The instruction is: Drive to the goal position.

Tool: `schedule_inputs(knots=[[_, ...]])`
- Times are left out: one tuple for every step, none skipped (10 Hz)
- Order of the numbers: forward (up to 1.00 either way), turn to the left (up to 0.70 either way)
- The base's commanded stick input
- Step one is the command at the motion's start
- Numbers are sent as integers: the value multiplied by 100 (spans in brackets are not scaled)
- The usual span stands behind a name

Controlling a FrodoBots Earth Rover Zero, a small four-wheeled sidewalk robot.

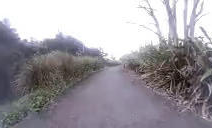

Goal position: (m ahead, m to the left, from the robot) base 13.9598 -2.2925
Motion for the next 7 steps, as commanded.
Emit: schedule_inputs(knots=[[70, 0], [70, 0], [70, 0], [70, -35], [70, -35], [70, -35], [70, -35]])
